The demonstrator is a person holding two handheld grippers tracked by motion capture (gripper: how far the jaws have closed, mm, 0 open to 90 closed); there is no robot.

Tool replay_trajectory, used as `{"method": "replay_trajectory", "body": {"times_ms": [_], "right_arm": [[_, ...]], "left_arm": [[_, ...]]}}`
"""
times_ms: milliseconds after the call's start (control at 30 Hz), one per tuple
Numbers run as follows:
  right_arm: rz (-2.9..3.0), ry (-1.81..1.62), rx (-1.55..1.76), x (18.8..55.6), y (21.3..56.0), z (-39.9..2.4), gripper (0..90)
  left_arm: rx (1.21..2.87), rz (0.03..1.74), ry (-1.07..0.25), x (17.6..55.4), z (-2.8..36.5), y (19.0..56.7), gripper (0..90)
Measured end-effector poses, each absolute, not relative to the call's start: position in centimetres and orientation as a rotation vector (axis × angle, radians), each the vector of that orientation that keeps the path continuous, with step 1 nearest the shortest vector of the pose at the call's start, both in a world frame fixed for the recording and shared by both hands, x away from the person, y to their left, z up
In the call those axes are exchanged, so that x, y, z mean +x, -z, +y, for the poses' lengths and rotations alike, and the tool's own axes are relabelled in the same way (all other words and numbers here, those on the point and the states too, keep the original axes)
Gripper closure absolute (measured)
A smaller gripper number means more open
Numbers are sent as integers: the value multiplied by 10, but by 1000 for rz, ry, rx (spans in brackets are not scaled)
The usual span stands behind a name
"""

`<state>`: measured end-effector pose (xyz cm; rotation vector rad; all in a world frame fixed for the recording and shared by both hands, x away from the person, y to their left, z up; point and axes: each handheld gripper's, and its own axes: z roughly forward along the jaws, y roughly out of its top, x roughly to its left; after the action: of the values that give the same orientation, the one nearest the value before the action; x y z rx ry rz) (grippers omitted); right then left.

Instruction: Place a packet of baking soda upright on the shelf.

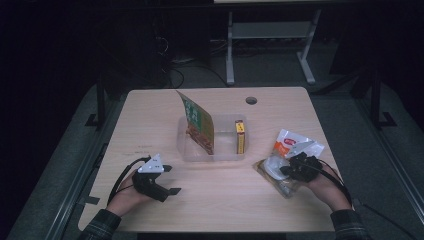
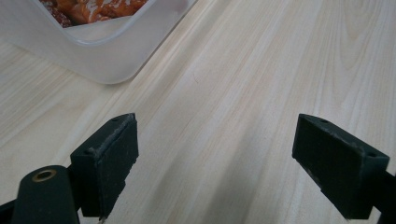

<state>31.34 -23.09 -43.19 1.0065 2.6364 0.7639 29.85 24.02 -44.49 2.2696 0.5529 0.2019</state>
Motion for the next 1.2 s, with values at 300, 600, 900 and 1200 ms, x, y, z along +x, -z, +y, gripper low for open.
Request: {"method": "replay_trajectory", "body": {"times_ms": [300,600,900,1200], "right_arm": [[2671,-801,912,309,432,-210,899],[2715,-834,873,310,435,-195,900],[2766,-852,767,297,435,-161,899],[2836,-899,661,289,433,-144,899]], "left_arm": [[2273,543,-203,298,240,444,140],[2275,542,-202,298,239,445,140],[2279,532,-203,297,238,444,140],[2277,534,-194,297,238,445,140]]}}
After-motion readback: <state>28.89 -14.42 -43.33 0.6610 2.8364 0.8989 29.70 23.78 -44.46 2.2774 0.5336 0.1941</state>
